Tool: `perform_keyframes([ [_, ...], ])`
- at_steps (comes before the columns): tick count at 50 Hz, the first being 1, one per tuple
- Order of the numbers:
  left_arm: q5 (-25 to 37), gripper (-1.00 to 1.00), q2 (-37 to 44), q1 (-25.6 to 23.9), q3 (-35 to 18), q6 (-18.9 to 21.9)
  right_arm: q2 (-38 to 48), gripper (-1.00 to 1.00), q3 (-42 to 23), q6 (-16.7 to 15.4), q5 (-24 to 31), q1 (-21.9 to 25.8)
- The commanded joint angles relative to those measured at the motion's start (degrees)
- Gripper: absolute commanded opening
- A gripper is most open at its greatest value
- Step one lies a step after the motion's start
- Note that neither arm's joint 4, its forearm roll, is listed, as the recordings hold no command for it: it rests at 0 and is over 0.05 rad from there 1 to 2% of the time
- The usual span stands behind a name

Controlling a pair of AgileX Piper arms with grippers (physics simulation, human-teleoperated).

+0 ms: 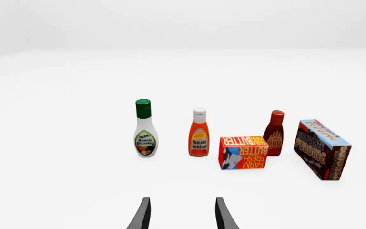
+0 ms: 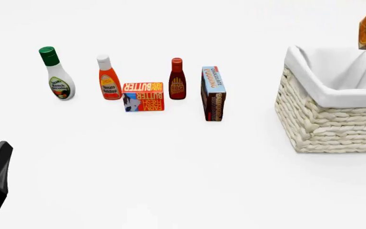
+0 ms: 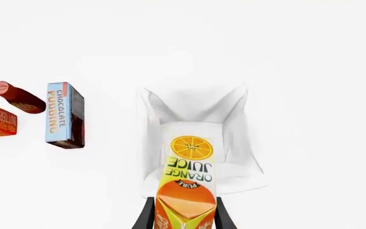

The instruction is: Pick the orange juice and place it in the basket.

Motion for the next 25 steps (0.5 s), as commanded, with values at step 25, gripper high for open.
perform_keyframes([
  [25, 0.0, 1.0, 0.0, 0.0, 0.0, 0.0, 6.92, -1.0, -4.2, 2.23, 0.0, -1.22],
])
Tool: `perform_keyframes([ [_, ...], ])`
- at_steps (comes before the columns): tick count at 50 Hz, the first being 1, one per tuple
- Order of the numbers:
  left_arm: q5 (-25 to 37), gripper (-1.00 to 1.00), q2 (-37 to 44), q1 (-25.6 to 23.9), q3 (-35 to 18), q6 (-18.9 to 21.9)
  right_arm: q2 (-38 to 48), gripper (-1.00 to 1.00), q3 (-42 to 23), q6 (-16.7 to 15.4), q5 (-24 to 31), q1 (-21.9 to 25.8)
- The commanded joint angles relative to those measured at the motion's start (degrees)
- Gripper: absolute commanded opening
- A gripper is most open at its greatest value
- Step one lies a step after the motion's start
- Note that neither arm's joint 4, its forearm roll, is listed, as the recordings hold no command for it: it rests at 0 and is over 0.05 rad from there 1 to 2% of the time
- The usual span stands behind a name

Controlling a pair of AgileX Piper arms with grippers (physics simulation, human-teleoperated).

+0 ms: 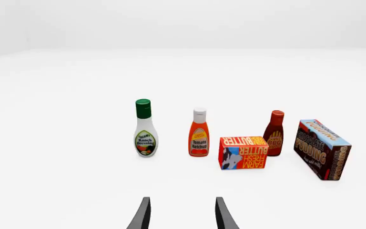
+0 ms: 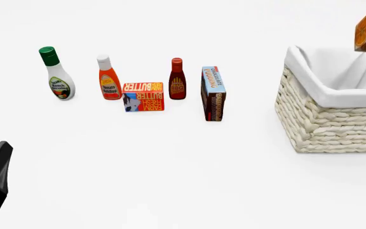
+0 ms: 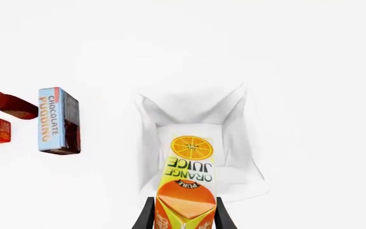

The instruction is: Pick the orange juice and place it in the basket.

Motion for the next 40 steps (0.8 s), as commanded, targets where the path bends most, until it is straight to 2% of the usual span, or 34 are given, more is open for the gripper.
perform_keyframes([
  [1, 0.0, 1.0, 0.0, 0.01, 0.0, 0.01, 2.76, -1.0, -1.7, 1.32, 0.0, -0.39],
  [12, 0.0, 1.0, -0.01, 0.0, 0.0, 0.0, 5.14, -1.0, -2.21, 1.2, 0.0, -1.73],
  [40, 0.0, 1.0, -0.01, 0.0, 0.0, 0.01, 10.25, -1.0, -3.96, 2.74, 0.0, -1.32],
])
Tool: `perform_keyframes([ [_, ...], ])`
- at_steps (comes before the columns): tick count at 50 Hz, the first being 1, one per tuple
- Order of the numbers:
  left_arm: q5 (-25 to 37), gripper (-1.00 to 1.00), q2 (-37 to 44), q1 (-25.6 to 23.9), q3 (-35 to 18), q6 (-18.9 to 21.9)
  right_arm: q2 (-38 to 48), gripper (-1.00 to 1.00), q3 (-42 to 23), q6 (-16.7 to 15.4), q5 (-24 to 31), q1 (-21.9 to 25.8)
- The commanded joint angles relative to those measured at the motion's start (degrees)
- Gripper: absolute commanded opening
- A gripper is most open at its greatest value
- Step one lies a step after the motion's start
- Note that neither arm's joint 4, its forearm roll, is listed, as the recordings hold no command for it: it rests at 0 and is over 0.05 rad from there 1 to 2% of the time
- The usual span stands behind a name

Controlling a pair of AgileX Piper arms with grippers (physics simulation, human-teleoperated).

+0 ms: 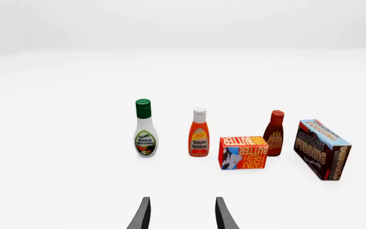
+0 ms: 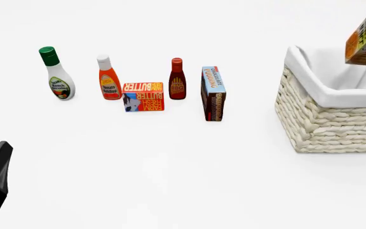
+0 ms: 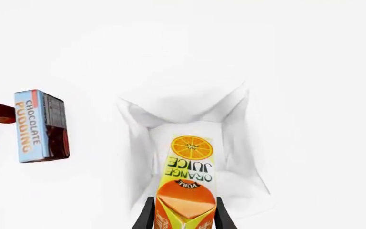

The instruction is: Pick the orange juice and place it in the basket.

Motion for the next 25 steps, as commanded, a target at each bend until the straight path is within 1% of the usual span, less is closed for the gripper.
perform_keyframes([
  [1, 0.0, 1.0, 0.01, 0.01, 0.0, 0.0, 1.54, -1.0, -0.77, 1.73, 0.0, 0.1],
  [7, 0.0, 1.0, 0.01, 0.0, 0.0, 0.0, 2.41, -1.0, -1.08, 2.14, 0.0, 0.35],
  [9, 0.0, 1.0, 0.0, 0.0, 0.0, 0.01, 2.62, -1.0, -1.08, 1.68, 0.0, 0.0],
  [15, 0.0, 1.0, 0.01, -0.01, 0.0, 0.0, 3.1, -1.0, -0.72, 2.17, 0.0, -0.09],
  [25, 0.0, 1.0, 0.0, 0.01, 0.0, 0.0, 3.51, -1.0, 0.08, 2.07, 0.0, -0.78],
])
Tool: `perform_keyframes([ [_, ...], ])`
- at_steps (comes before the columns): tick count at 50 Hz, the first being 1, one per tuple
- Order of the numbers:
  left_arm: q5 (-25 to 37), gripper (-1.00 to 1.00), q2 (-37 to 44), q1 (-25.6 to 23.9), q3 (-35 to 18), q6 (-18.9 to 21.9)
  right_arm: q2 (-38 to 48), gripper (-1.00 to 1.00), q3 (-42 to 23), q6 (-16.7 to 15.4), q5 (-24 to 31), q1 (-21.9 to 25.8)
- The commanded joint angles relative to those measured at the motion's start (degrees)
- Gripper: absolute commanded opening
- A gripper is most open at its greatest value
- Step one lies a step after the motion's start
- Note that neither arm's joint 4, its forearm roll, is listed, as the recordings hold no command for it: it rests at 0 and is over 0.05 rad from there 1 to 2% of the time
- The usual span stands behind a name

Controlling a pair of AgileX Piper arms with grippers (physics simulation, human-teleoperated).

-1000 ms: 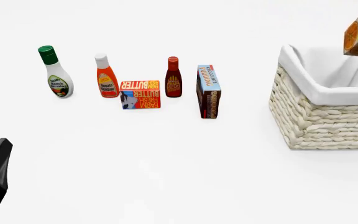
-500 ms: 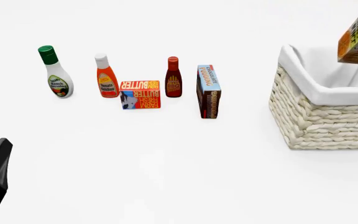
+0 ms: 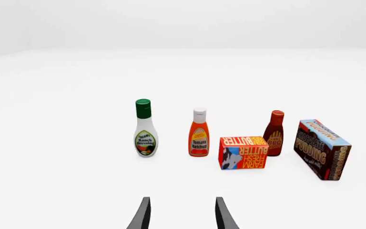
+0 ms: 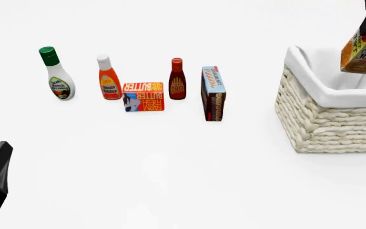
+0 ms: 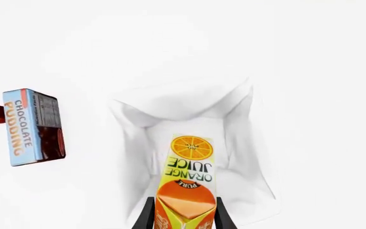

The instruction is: Pick the orange juice and place it in the basket.

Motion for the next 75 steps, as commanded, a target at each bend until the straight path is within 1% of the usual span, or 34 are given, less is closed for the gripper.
perform_keyframes([
  [1, 0.0, 1.0, -0.01, 0.0, 0.0, 0.0, 0.5, -1.0, 0.2, 1.5, 0.0, -0.25],
  [2, 0.0, 1.0, 0.01, 0.0, 0.0, 0.0, 0.64, -1.0, 0.06, 1.19, 0.0, -0.49],
  [4, 0.0, 1.0, 0.0, 0.0, 0.0, -0.01, 0.96, -1.0, 0.21, 1.76, 0.0, -0.14],
  [7, 0.0, 1.0, 0.0, 0.0, 0.0, -0.01, 1.28, -1.0, 0.32, 1.41, 0.0, -0.62],
  [8, 0.0, 1.0, 0.0, 0.0, 0.0, 0.0, 1.43, -1.0, 0.28, 1.81, 0.0, -0.25],
  [10, 0.0, 1.0, -0.01, 0.01, 0.0, 0.0, 1.62, -1.0, 0.38, 1.4, 0.0, -0.68],
  [18, 0.0, 1.0, 0.0, 0.0, 0.0, 0.0, 2.35, -1.0, 0.41, 2.19, 0.0, -0.22],
  [21, 0.0, 1.0, 0.0, 0.0, 0.0, 0.0, 2.57, -1.0, 0.49, 1.8, 0.0, -0.56],
  [23, 0.0, 1.0, 0.0, -0.01, 0.0, 0.0, 2.65, -1.0, 0.48, 2.09, 0.0, -0.3],
  [24, 0.0, 1.0, 0.01, -0.01, 0.0, -0.01, 2.83, -1.0, 0.52, 1.65, 0.0, -0.74],
  [26, 0.0, 1.0, -0.01, 0.0, 0.0, -0.01, 3.08, -1.0, 0.43, 2.06, 0.0, -0.39],
  [31, 0.0, 1.0, 0.01, -0.01, 0.0, 0.0, 3.54, -1.0, 0.02, 1.89, 0.0, -0.18],
  [32, 0.0, 1.0, 0.0, 0.0, 0.0, 0.0, 3.76, -1.0, -0.01, 2.55, 0.0, 0.1],
  [33, 0.0, 1.0, 0.0, 0.0, 0.0, 0.0, 3.76, -1.0, -0.01, 2.55, 0.0, 0.1],
  [34, 0.0, 1.0, 0.0, -0.02, 0.0, 0.0, 3.93, -1.0, -0.08, 1.77, 0.0, -0.76],
  [36, 0.0, 1.0, 0.0, 0.0, 0.0, -0.01, 4.11, -1.0, -0.43, 2.55, 0.0, -0.19],
  [73, 0.0, 1.0, -0.01, 0.01, 0.0, 0.0, 9.08, -1.0, -1.81, 3.32, 0.0, -1.03],
  [75, 0.0, 1.0, 0.0, 0.0, 0.0, 0.0, 9.28, -1.0, -1.93, 4.13, 0.0, -0.73],
])
